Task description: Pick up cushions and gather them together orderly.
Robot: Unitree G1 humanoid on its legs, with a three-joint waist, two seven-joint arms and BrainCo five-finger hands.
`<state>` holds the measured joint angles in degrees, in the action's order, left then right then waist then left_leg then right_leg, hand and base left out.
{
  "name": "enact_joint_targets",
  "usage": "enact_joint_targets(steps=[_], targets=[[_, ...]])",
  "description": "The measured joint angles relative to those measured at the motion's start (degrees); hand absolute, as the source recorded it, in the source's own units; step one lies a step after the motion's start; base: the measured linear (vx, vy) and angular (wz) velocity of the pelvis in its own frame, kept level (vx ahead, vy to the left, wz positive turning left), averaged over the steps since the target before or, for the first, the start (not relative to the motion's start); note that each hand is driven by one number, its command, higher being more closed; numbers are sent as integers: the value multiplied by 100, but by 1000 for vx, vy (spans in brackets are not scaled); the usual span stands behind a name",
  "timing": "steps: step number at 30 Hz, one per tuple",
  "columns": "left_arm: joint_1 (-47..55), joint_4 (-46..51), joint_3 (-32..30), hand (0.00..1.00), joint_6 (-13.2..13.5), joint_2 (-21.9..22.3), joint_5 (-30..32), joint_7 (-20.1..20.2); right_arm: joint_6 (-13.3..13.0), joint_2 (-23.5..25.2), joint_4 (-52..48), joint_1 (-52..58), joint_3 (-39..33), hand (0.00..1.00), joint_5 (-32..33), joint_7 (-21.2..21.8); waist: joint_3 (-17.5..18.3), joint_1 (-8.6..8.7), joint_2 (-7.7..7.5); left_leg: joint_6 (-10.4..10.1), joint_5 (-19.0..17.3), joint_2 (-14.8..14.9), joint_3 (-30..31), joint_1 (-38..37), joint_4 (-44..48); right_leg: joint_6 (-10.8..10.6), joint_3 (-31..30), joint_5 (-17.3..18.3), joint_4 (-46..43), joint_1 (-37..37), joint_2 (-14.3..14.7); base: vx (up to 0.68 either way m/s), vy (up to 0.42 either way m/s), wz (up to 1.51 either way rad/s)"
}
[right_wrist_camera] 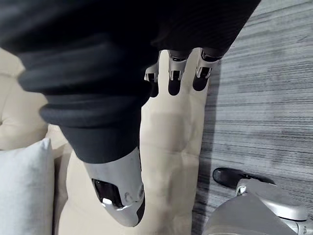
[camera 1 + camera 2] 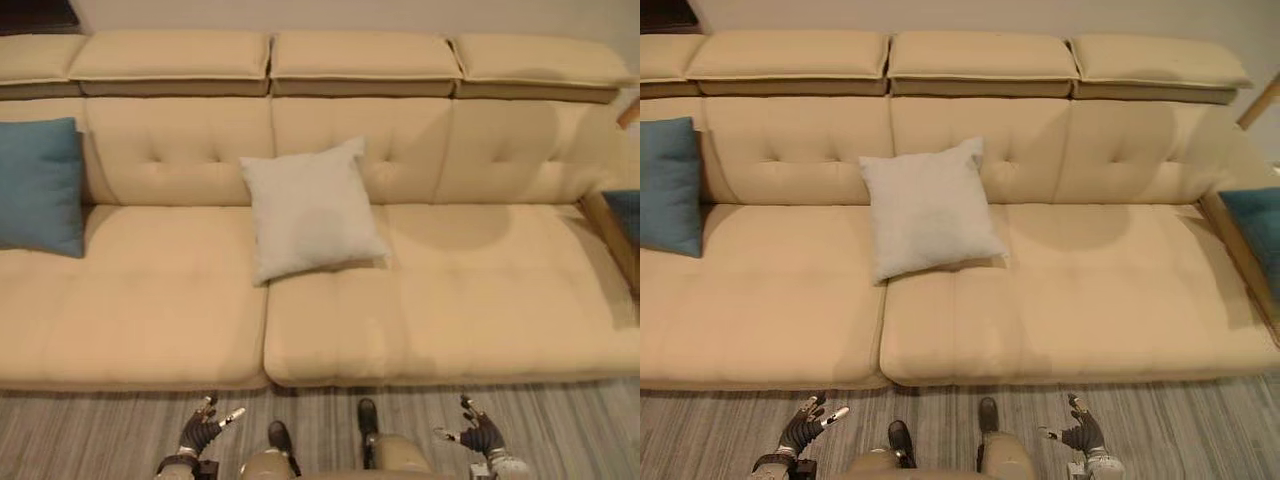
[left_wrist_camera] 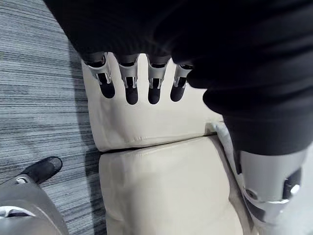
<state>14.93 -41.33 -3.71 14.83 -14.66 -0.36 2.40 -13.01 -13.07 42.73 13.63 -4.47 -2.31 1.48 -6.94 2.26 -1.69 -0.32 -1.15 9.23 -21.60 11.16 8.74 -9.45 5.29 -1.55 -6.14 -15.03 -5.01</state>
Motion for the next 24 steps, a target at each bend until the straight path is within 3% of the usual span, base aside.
enact_joint_targets(steps=[1, 2, 4, 6, 7, 9, 10, 12, 13, 14, 16, 17, 20, 24], targets=[[-8, 86, -73, 0, -6, 0, -10, -4, 57, 24, 102, -111, 43, 0, 0, 2, -32, 12, 44, 71, -55, 151, 6, 48, 142, 452, 324, 324, -1444, -351, -123, -145, -25, -24], [-10, 120, -120, 0, -20, -9, -19, -8, 80, 57, 145, -101, 94, 0, 0, 4, -58, 7, 53, 91, -68, 177, 46, -12, 155, 513, 368, 572, -2397, -363, -220, -111, -14, 4], [8, 201, -145, 0, -65, -18, -61, -18, 95, 139, 151, -19, 134, 0, 0, 6, -43, -9, -49, 75, -56, 153, 148, -105, 256, 266, 194, 871, -3443, 37, -367, -122, -87, 24], [13, 398, -169, 0, -84, 37, -130, -35, 92, 132, 131, -40, 165, 0, 7, -12, -5, -16, -182, -19, 140, 45, 338, 80, 337, 40, 32, 1341, -3166, 585, -381, -179, -146, 37], [9, 428, -167, 0, -85, 96, -131, -43, 95, 114, 132, -92, 163, 0, 10, -20, 12, -38, -181, -38, 266, 33, 358, 151, 317, 96, 62, 1482, -2917, 634, -343, -184, -126, 15], [-1, 541, -151, 0, -85, 305, -147, -67, 86, 35, 123, -317, 163, 0, 73, -28, 41, -243, -74, -172, 512, 90, 334, 382, -8, 397, 140, 1760, -1986, 694, -138, -194, -102, -31], [-85, 507, -142, 0, -97, 395, -180, -104, 91, -28, 130, -480, 138, 0, 145, -55, -43, -312, 90, -272, 684, 126, 448, 543, -188, 564, 237, 1891, -1670, 695, -62, -287, -117, -10], [-92, 538, -86, 0, -120, 524, -180, -123, 106, -128, 119, -539, 29, 0, 254, -165, -155, -294, 415, -432, 770, 191, 674, 535, -591, 702, 414, 1723, -1623, 566, 134, -351, -119, 25], [-70, 543, -84, 0, -120, 530, -180, -125, 109, -132, 114, -530, -15, 0, 263, -175, -161, -304, 443, -621, 637, 192, 707, 501, -673, 762, 450, 1685, -1602, 568, 156, -291, -76, 22], [-67, 572, -92, 0, -120, 529, -184, -127, 105, -140, 57, -539, -52, 0, 302, -195, -202, -304, 343, -720, 534, 181, 729, 534, -600, 873, 476, 1620, -1531, 539, 86, -193, -50, 6], [2, 600, -91, 0, -126, 550, -179, -122, 101, -117, -102, -560, -253, 0, 434, -263, -208, -303, 315, -578, 438, 152, 766, 621, 241, 1002, 397, 1543, -1519, 411, 14, -191, -52, -14], [54, 632, -98, 0, -126, 583, -178, -123, 99, -107, -165, -559, -296, 0, 456, -265, -204, -306, 309, -501, 336, 97, 832, 521, 786, 984, 259, 1476, -1484, 366, 18, -140, -36, -33], [191, 788, -100, 0, -120, 710, -183, -123, 102, -32, -221, -623, -281, 0, 451, -249, -170, -353, 369, -555, -208, -36, 1399, 158, 721, 813, -263, 1298, -1443, 152, 195, -72, 47, -81], [10, 786, -65, 0, -120, 847, -309, -123, 104, 59, -257, -556, -309, 0, 452, -260, -156, -298, 300, -508, -565, -63, 1000, -251, 419, 604, -978, 907, -1083, 123, 313, -59, 119, -98]])
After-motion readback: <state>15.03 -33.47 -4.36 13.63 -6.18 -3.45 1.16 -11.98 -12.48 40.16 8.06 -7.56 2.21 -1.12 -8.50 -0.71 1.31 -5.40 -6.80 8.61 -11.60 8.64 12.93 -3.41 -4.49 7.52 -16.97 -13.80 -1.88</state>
